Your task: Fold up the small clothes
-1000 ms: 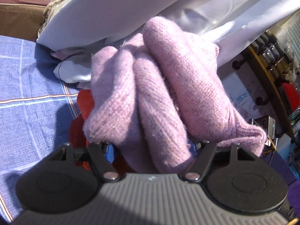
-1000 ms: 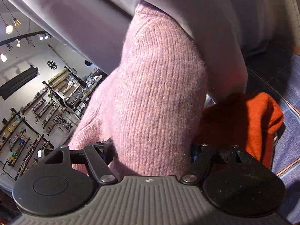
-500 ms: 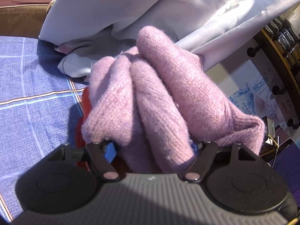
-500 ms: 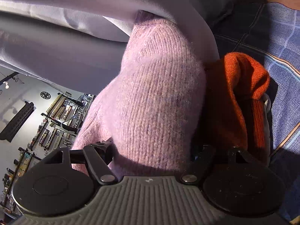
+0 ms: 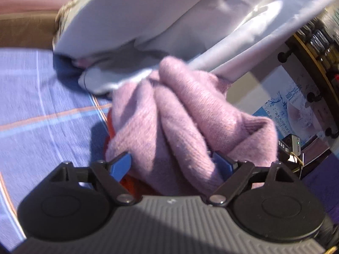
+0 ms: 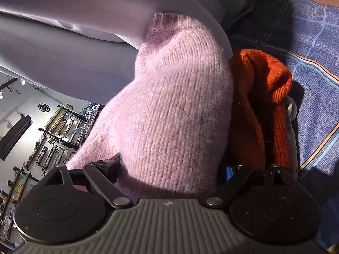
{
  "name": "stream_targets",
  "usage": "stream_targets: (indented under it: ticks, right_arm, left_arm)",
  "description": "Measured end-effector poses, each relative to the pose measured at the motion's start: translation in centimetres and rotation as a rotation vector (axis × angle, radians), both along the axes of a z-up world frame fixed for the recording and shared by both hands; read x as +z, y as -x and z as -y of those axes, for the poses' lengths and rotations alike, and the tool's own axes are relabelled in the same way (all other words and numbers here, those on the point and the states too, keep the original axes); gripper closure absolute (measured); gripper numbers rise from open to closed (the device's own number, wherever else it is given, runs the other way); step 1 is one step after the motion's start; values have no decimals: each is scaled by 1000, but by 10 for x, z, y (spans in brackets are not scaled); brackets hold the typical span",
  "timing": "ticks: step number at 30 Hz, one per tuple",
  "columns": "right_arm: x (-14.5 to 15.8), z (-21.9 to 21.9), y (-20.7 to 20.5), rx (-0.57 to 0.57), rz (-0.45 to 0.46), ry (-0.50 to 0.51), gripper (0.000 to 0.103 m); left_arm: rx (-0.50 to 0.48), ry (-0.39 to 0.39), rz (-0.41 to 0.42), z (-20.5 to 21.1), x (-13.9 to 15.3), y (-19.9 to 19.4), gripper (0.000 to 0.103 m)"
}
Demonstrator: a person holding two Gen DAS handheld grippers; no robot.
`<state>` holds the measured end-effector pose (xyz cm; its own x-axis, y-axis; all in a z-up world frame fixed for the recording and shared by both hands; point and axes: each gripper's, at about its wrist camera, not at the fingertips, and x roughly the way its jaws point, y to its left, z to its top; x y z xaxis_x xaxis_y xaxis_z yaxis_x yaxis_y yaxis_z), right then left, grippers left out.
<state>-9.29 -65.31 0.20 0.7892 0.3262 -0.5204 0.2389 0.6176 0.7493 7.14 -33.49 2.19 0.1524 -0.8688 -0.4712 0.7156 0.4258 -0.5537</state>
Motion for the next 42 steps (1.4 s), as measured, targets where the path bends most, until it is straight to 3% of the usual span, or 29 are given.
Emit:
stream_targets:
  ticks: [2, 4, 6, 8, 10, 11, 13, 15, 16, 18, 20, 22, 25, 28, 29, 30, 34, 38, 40, 42]
  right_arm:
    - [5, -2, -2, -29, -7, 5, 0]
    - [15, -11, -3, -45, -15, 42, 0]
    - [29, -25, -9, -54, -27, 103, 0]
    - [44, -35, -8, -63, -39, 210, 0]
    - [70, -50, -9, -63, -33, 390, 0]
    - [83, -58, -8, -75, -38, 504, 0]
    - [114, -82, -5, -61, 50, 693, 0]
    - [130, -104, -12, 58, 129, 714, 1]
    - [130, -116, -23, 118, 96, 727, 22]
    - [111, -141, -46, 234, -39, 837, 34]
    - [88, -152, -57, 279, -92, 935, 31]
    - [76, -150, -66, 279, -110, 894, 27]
    - [68, -154, -75, 314, -125, 903, 24]
    - [83, -161, -80, 331, -118, 925, 19]
    - [88, -159, -80, 323, -113, 909, 15]
    - [94, -158, -79, 315, -105, 888, 0]
    - [116, -153, -58, 245, -69, 902, 0]
    - [135, -158, -50, 278, -91, 917, 0]
    - [141, -163, -49, 301, -120, 925, 0]
    - [142, -172, -53, 338, -154, 943, 0]
  left_arm:
    - [29, 31, 238, -14, 37, 17, 5]
    - [-35, 64, 442, -15, 70, 36, 2]
    - [-123, 37, 582, 0, 89, 55, 2]
    - [-238, -7, 716, 22, 88, 71, 4]
    - [-319, -144, 853, 46, 72, 83, 16]
    - [-338, -198, 847, 54, 62, 83, 18]
    - [-382, -177, 692, 61, 47, 66, 21]
    - [-384, -171, 626, 64, 35, 57, 20]
    - [-381, -166, 613, 66, 30, 55, 20]
    - [-373, -155, 562, 65, 19, 46, 19]
    - [-366, -168, 494, 63, 5, 34, 17]
    - [-362, -167, 457, 62, -9, 26, 12]
    - [-352, -162, 485, 59, -14, 21, 7]
    - [-323, -182, 517, 53, 5, 21, 1]
    - [-314, -197, 537, 49, 17, 26, 0]
    - [-310, -213, 558, 55, 28, 31, 0]
    - [-335, -305, 645, 45, 67, 47, 0]
    - [-335, -361, 715, 32, 90, 58, 0]
    - [-332, -366, 707, 23, 97, 58, 0]
    - [-338, -385, 646, 24, 105, 56, 0]
